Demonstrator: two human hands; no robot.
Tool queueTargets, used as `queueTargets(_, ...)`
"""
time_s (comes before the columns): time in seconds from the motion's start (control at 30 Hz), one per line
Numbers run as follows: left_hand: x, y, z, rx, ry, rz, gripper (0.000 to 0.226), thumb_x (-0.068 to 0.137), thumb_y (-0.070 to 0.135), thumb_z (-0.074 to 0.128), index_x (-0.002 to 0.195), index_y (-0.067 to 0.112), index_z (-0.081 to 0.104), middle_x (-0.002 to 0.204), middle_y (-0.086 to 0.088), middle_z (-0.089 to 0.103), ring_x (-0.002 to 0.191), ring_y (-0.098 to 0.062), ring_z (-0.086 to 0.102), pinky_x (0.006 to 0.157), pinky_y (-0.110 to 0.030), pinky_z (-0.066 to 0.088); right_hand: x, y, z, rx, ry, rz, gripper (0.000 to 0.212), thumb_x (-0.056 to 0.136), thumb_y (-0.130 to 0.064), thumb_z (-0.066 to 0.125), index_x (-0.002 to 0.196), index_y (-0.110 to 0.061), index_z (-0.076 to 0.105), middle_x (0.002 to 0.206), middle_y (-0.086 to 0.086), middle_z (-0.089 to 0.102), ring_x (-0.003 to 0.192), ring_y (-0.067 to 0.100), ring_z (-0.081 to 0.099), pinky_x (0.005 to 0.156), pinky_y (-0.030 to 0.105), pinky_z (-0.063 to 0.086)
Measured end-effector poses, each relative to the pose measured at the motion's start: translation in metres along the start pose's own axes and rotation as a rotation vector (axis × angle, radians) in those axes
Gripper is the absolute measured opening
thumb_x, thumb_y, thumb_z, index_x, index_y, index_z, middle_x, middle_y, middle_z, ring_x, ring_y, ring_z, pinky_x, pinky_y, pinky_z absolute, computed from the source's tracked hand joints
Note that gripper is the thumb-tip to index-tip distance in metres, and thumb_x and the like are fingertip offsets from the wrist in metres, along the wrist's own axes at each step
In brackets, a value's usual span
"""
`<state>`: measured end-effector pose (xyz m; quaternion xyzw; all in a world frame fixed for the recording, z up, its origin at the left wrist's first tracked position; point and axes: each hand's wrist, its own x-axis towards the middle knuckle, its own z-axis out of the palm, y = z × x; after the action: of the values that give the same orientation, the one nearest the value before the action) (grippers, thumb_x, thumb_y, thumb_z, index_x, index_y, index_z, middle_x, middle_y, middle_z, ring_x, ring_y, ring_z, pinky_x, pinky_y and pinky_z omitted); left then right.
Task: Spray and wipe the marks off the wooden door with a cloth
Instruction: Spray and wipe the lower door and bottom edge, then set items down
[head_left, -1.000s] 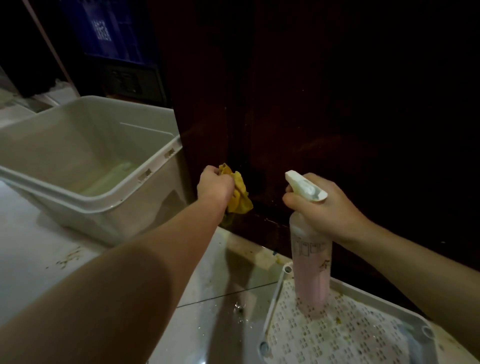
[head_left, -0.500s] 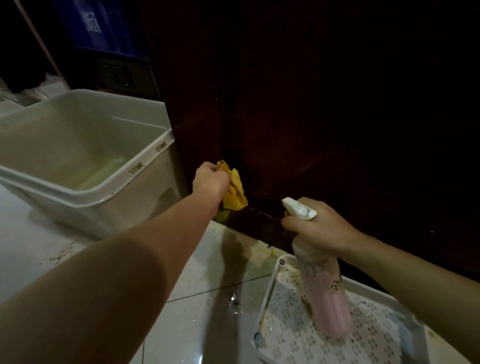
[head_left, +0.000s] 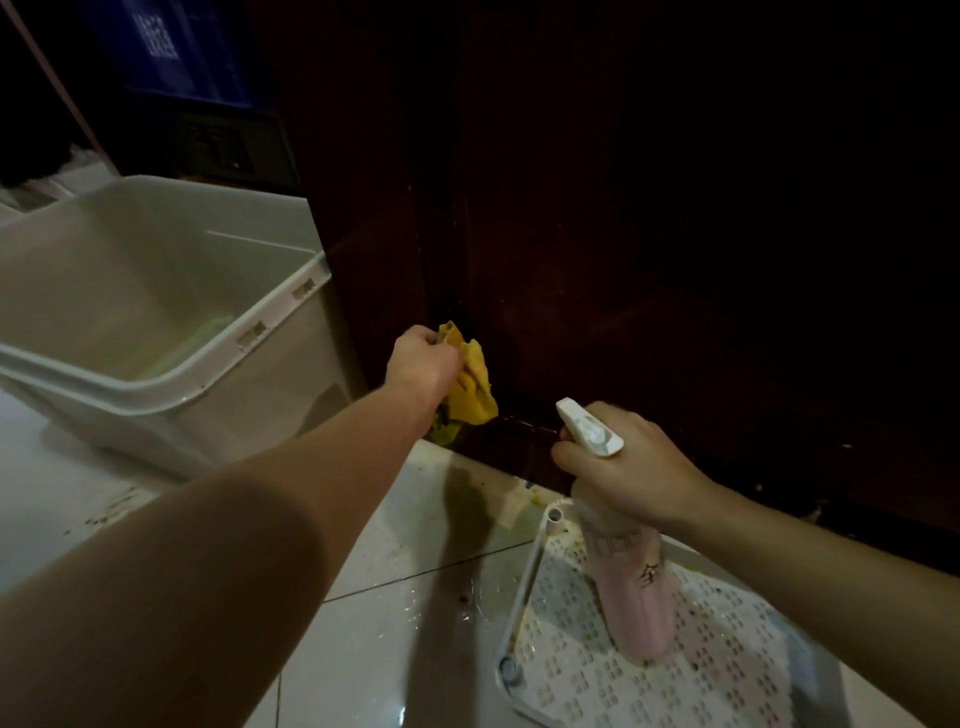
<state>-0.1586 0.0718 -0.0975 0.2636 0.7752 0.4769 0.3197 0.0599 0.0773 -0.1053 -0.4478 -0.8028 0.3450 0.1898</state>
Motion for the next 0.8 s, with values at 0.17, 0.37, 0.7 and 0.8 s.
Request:
queueTargets(0.17,-0.002,0.003,0.006,0.001,-0.017,0.017,0.014,0.089,0.011,0.057,0.088,0.025,0.053,0.093,-0.004,0.060,0.085,-0.019,0.059,0.067,-0.032,0.048,-0.004,0.007,-0.005,-0.053,0.260,0.001,0.034,0.081,-0.029,0.061,0.054,-0.024,0.041,0.050,-0.008,0.045,0.049,0.013,0.048,0.050,0.028,0.033)
queueTargets(0.37,-0.006,0.006,0.011,0.010,-0.005,0.016,0.008,0.089,0.016,0.059,0.090,0.023,0.055,0.092,-0.004,0.060,0.085,-0.019,0.059,0.076,-0.037,0.052,-0.010,0.011,-0.015,0.030,0.208,-0.008,0.021,0.077,-0.034,0.061,0.063,-0.025,0.048,0.058,-0.008,0.052,0.054,0.011,0.052,0.051,0.029,0.036)
queueTargets(0.7,-0.021,0.017,0.023,0.062,-0.025,0.032,0.009,0.086,0.016,0.062,0.095,0.016,0.059,0.098,-0.009,0.065,0.093,-0.026,0.064,0.087,-0.046,0.054,-0.021,0.020,-0.029,0.086,0.321,0.106,0.034,0.078,-0.016,0.062,0.053,-0.017,0.039,0.051,-0.004,0.043,0.048,0.012,0.041,0.048,0.027,0.032)
queueTargets(0.8,-0.023,0.018,0.024,0.076,-0.027,0.042,0.011,0.087,0.018,0.062,0.098,0.016,0.060,0.098,-0.008,0.065,0.092,-0.025,0.063,0.087,-0.044,0.054,-0.026,0.022,-0.032,0.091,0.251,0.097,0.028,0.078,-0.014,0.062,0.058,-0.010,0.043,0.055,-0.002,0.043,0.047,0.009,0.039,0.047,0.028,0.031)
